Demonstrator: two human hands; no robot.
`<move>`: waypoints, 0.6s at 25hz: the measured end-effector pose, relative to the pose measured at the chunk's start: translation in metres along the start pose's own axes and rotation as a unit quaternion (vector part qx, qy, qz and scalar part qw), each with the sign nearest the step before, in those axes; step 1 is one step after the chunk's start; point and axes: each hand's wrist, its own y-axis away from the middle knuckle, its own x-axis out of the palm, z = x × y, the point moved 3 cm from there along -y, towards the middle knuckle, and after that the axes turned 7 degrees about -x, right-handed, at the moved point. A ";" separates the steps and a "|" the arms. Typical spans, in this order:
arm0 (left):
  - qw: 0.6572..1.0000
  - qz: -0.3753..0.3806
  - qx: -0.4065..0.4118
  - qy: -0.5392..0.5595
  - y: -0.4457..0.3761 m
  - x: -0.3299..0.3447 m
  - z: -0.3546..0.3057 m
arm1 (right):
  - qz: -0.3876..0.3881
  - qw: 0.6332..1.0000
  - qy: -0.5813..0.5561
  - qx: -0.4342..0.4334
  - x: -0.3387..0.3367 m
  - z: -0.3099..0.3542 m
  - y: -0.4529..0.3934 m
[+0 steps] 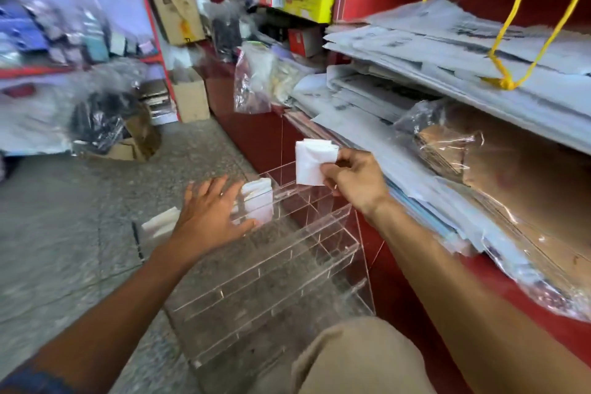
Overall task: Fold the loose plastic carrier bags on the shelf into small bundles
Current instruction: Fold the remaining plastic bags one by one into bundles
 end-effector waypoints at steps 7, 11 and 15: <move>0.999 -0.008 0.034 -0.008 -0.017 0.029 0.005 | 0.054 0.991 0.120 -0.026 0.038 -0.015 -0.054; 0.999 -0.025 0.039 -0.008 -0.017 0.030 0.005 | 0.130 0.986 0.101 0.005 0.052 -0.037 -0.074; 0.999 -0.023 0.038 -0.016 -0.016 0.032 0.005 | 0.150 0.971 0.187 0.007 0.051 -0.055 -0.080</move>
